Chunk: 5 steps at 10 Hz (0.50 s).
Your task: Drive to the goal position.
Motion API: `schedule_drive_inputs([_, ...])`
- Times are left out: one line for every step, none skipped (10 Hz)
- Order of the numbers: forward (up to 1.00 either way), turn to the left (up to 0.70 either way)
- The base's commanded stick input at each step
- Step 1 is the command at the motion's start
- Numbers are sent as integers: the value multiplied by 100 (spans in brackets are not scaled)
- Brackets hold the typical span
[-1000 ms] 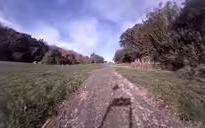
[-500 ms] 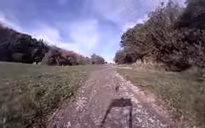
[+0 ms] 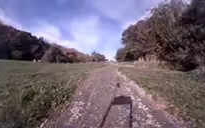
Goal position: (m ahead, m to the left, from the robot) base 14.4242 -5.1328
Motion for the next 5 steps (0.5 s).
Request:
schedule_drive_inputs([70,-12])
schedule_drive_inputs([70,-13])
schedule_drive_inputs([70,-14])
schedule_drive_inputs([70,-14])
schedule_drive_inputs([70,-14])
